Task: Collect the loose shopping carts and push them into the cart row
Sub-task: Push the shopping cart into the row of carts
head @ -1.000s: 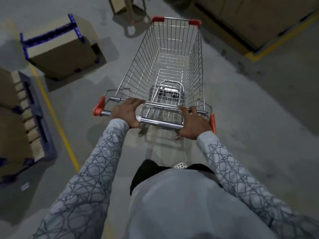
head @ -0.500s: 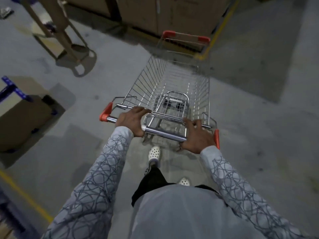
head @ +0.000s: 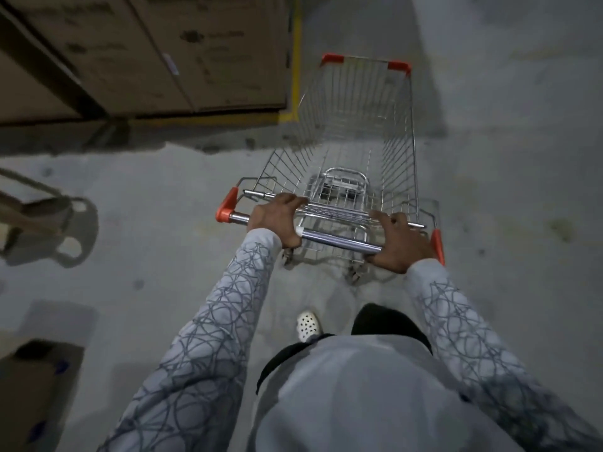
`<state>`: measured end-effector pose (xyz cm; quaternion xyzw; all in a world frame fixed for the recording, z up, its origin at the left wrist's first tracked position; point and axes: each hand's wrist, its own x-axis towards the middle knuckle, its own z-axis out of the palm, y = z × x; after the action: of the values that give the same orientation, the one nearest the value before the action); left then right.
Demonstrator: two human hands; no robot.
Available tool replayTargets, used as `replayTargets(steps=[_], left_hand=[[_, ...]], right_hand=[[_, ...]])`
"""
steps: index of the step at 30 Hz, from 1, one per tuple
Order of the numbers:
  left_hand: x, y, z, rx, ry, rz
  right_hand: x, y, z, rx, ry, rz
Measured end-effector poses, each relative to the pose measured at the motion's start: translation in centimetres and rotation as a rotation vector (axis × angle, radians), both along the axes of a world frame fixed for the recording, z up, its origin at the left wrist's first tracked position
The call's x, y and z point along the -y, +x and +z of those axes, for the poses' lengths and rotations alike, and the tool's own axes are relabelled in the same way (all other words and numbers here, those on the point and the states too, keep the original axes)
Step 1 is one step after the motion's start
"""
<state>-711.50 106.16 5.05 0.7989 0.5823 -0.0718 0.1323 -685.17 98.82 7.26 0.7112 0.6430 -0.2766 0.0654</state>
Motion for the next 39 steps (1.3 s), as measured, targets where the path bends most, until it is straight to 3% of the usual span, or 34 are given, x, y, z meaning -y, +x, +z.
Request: replayTargets(steps=[39], left_hand=[[-40.8,28.9,-0.8,0.106,0.026,-0.771]], right_hand=[[-24.2,15.4,-0.3,0.074,0.103,-0.811]])
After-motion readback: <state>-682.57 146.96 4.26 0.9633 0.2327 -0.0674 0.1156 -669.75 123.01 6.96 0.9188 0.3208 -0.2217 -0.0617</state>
